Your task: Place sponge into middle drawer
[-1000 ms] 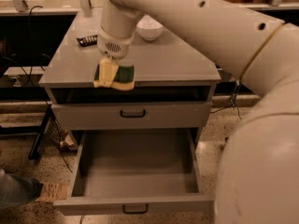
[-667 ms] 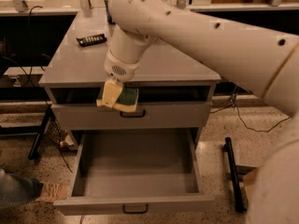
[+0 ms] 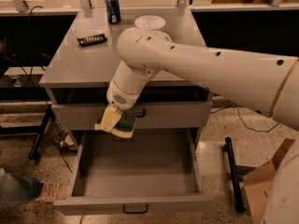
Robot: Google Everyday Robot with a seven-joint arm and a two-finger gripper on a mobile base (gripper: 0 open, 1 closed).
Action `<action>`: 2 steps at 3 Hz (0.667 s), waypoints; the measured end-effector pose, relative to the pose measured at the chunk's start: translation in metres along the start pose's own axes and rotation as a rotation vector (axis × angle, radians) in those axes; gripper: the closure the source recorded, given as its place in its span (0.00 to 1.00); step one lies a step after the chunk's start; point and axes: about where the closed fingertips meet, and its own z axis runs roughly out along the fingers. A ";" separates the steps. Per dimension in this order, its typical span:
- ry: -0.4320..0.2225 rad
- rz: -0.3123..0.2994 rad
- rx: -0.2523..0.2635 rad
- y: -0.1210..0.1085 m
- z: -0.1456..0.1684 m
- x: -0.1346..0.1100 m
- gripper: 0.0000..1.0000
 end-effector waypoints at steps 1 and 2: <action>0.000 0.000 0.000 0.000 0.000 0.000 1.00; -0.018 0.049 0.006 -0.001 0.026 0.020 1.00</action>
Offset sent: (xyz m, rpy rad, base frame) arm -0.0104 -0.0239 -0.1194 0.0608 0.0471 -0.1824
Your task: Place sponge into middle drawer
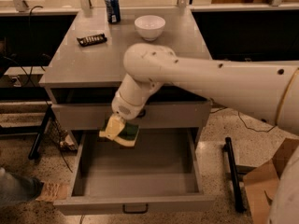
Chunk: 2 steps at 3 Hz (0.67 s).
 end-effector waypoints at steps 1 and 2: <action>-0.034 0.088 0.003 0.003 0.051 0.045 1.00; -0.099 0.147 0.002 0.003 0.101 0.069 1.00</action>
Offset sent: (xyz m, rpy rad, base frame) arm -0.0154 -0.0044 -0.1853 0.2000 0.0323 -0.2355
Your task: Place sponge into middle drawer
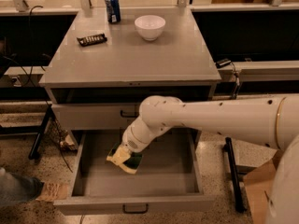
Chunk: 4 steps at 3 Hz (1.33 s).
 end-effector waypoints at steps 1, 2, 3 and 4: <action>-0.070 0.041 0.013 -0.011 0.044 0.010 1.00; -0.140 0.083 0.045 -0.025 0.075 0.012 0.81; -0.193 0.103 0.058 -0.034 0.097 0.011 0.58; -0.238 0.115 0.060 -0.038 0.113 0.011 0.27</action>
Offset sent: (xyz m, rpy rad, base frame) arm 0.0403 0.0318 -0.1063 0.1801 -0.0760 -0.2066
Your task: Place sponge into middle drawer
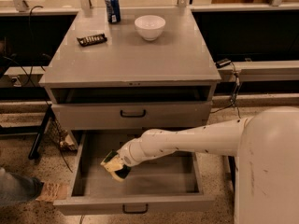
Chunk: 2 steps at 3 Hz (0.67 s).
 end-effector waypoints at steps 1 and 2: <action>-0.019 0.006 -0.003 0.000 0.007 0.001 0.04; -0.025 0.009 0.002 -0.002 0.002 0.004 0.00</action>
Offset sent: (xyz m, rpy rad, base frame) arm 0.0016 -0.0106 -0.0008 0.0256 -0.0138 -0.0270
